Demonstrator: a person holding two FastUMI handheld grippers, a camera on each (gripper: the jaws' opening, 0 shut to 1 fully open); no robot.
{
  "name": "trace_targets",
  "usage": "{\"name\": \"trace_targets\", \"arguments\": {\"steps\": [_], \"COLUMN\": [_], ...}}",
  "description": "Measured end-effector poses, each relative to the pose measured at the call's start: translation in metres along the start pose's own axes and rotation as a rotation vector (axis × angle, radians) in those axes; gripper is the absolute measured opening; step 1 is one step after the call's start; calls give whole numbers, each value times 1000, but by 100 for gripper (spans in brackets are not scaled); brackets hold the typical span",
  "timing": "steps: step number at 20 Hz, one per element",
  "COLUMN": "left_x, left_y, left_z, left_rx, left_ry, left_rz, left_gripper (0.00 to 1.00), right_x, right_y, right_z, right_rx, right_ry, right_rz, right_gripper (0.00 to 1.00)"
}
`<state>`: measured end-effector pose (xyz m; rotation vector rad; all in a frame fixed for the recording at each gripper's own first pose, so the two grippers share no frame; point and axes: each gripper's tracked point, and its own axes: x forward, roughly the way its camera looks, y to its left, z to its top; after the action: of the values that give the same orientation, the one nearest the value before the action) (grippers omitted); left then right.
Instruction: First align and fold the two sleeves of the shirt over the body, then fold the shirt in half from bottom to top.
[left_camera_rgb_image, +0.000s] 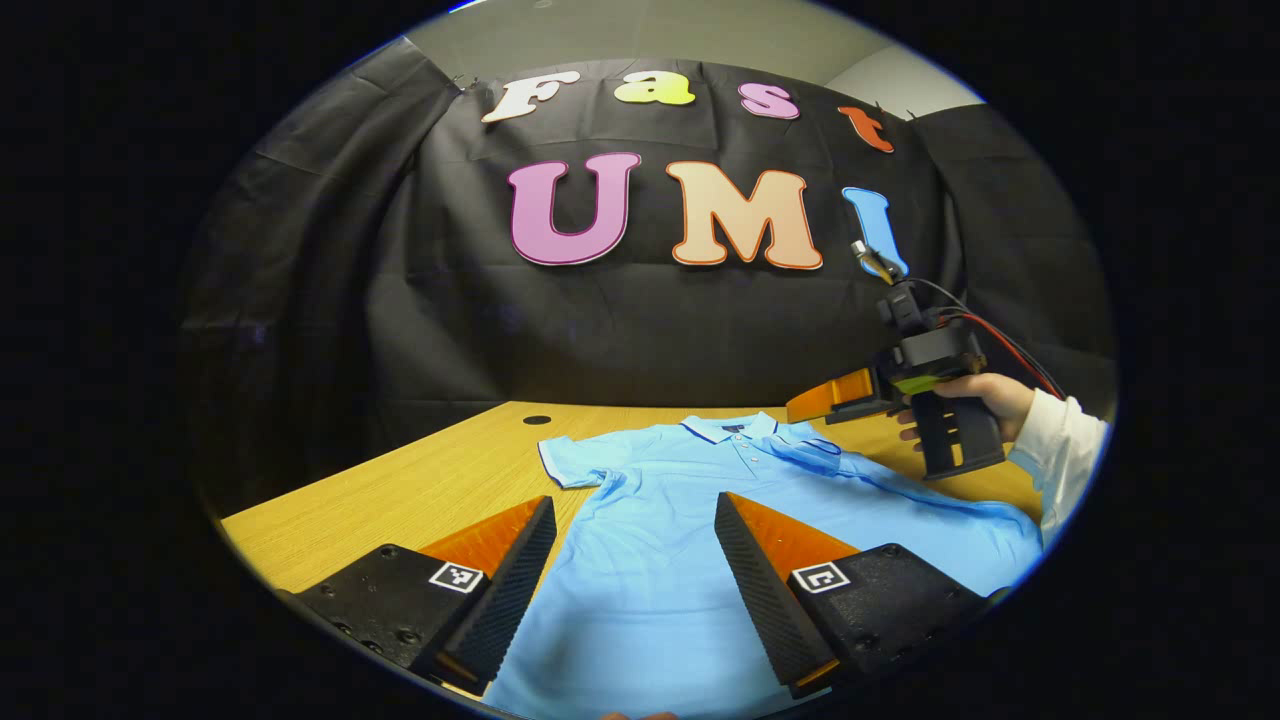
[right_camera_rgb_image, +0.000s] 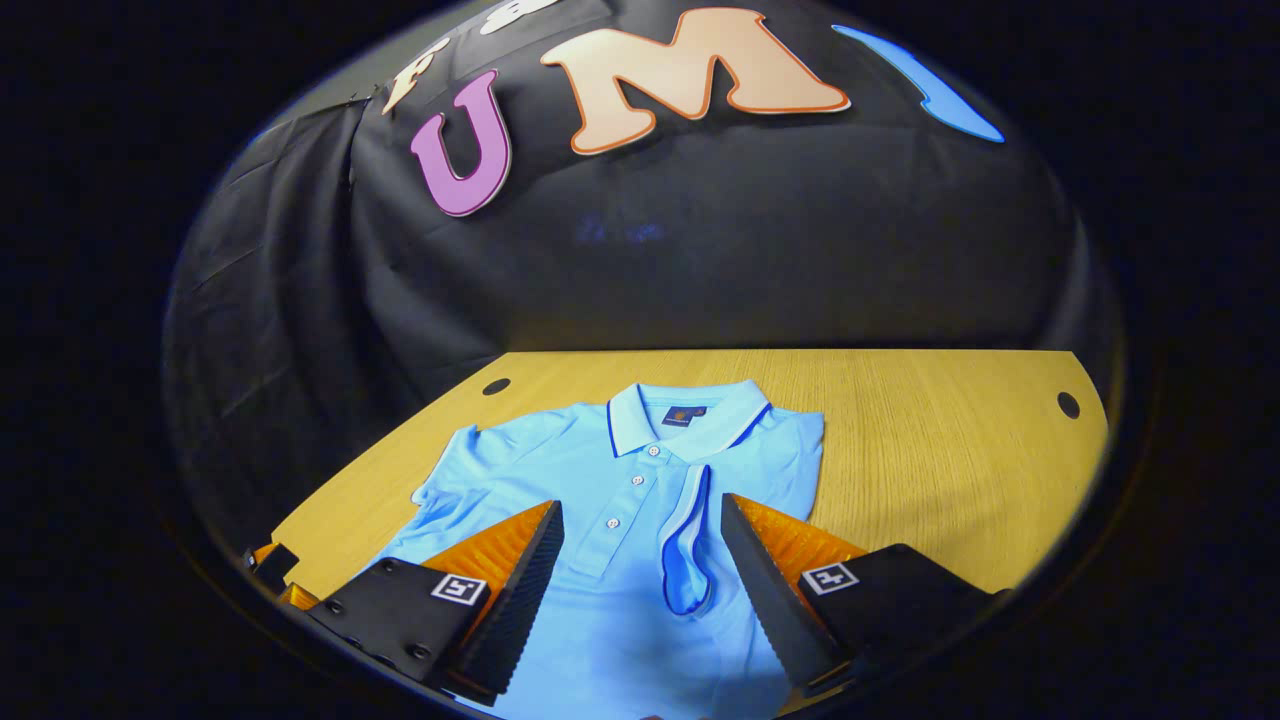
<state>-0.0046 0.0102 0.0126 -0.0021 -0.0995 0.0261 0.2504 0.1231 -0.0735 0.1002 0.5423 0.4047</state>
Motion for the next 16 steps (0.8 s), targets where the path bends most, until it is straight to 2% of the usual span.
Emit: {"name": "trace_targets", "arguments": {"steps": [4, 5, 7, 8, 9, 16], "left_x": [3, 6, 9, 11, 15, 43], "left_y": [-1, 0, 3, 7, 12, 48], "left_z": [-4, -7, -11, -10, -8, 25], "left_rx": [-15, -25, -45, -58, -76, -172], "left_ry": [39, 56, 94, 104, 110, 130], "left_rz": [-28, -31, -30, -25, -27, -47], "left_gripper": [95, 95, 95, 95, 95, 95], "right_x": [-50, -63, -88, -100, -112, -181], "right_y": [-3, -3, -2, -4, -6, 5], "right_z": [-5, -7, -13, -17, -21, -36], "right_rx": [-43, -50, -66, -74, -78, -8], "right_ry": [-48, -59, -79, -88, -94, -211], "right_rz": [-11, -14, -15, -22, -32, -6], "right_gripper": [98, 94, 98, 95, 98, 98]}}
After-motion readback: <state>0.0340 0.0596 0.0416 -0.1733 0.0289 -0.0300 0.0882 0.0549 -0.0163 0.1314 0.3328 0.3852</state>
